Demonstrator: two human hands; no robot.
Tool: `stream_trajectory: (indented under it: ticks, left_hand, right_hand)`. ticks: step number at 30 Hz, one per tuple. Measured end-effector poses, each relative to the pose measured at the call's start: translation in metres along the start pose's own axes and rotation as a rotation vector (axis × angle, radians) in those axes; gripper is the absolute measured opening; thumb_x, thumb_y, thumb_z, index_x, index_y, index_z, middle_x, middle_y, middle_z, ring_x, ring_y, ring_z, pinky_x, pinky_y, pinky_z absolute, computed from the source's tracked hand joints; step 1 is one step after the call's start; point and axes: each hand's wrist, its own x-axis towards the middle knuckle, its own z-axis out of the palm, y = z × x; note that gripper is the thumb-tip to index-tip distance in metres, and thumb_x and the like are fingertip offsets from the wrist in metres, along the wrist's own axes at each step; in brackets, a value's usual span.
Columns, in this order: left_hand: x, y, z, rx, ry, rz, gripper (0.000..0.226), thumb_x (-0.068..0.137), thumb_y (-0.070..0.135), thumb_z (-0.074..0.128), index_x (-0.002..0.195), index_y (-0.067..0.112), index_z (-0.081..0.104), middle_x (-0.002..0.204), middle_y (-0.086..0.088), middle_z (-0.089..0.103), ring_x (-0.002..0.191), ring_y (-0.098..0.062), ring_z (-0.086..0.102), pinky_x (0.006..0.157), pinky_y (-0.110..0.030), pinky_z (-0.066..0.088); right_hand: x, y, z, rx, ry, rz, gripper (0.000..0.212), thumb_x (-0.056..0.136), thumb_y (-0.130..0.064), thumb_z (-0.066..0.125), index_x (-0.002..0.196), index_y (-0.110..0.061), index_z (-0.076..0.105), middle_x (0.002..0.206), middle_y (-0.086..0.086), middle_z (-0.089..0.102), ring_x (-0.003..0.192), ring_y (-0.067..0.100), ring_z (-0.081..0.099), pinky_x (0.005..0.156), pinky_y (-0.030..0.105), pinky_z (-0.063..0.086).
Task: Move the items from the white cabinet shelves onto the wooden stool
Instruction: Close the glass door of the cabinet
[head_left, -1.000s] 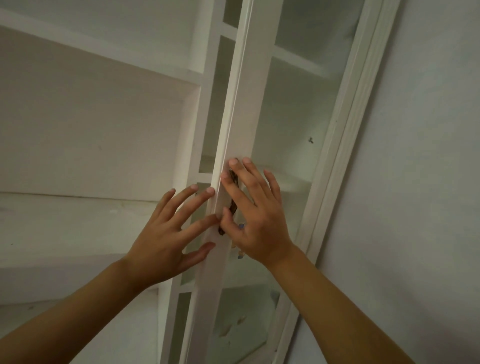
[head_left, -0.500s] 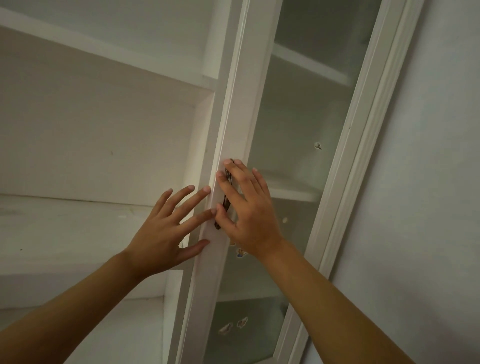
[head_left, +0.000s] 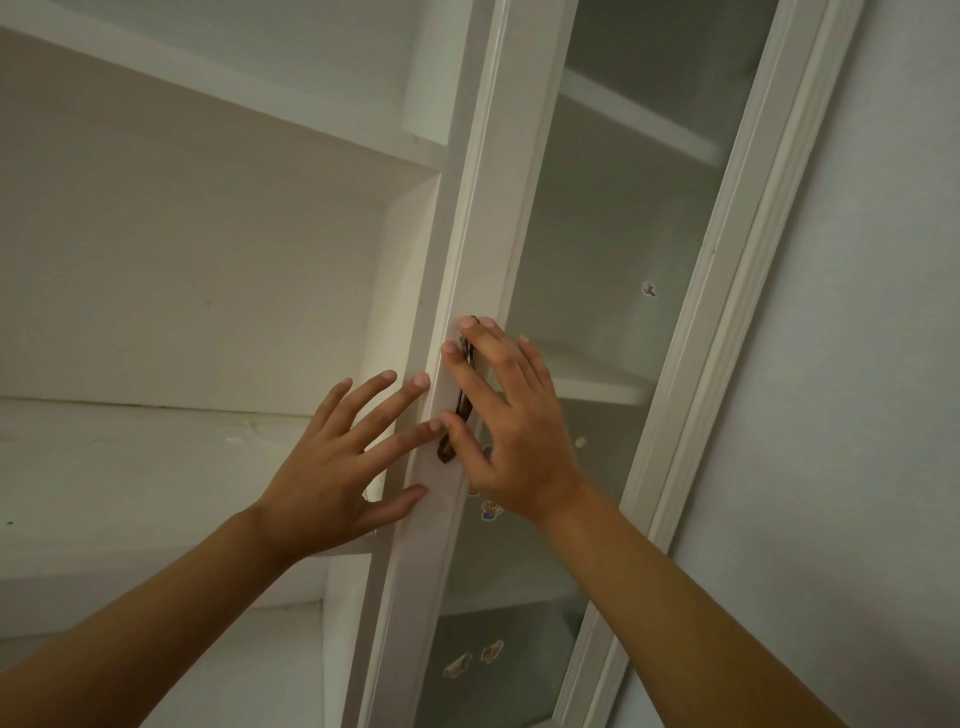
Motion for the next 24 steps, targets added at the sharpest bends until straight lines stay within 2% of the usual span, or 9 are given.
stream_trajectory:
  ticks: [13, 24]
  left_hand:
    - [0.003, -0.011, 0.011, -0.09, 0.04, -0.002, 0.067, 0.097, 0.065, 0.052, 0.155, 0.035, 0.04, 0.171, -0.002, 0.028, 0.159, -0.034, 0.022, 0.12, -0.069, 0.028]
    - [0.003, -0.023, 0.024, -0.149, 0.062, 0.019, 0.068, 0.097, 0.062, 0.055, 0.156, 0.033, 0.039, 0.171, -0.002, 0.028, 0.159, -0.033, 0.022, 0.122, -0.066, 0.026]
  right_hand:
    - [0.008, -0.002, 0.009, -0.037, -0.041, 0.046, 0.061, 0.1, -0.023, 0.068, 0.155, -0.006, 0.049, 0.166, 0.015, 0.038, 0.16, 0.029, 0.025, 0.127, 0.057, 0.025]
    - [0.008, -0.005, 0.022, -0.04, -0.016, 0.077, 0.06, 0.098, -0.018, 0.068, 0.152, -0.001, 0.05, 0.164, 0.02, 0.039, 0.158, 0.034, 0.029, 0.124, 0.06, 0.029]
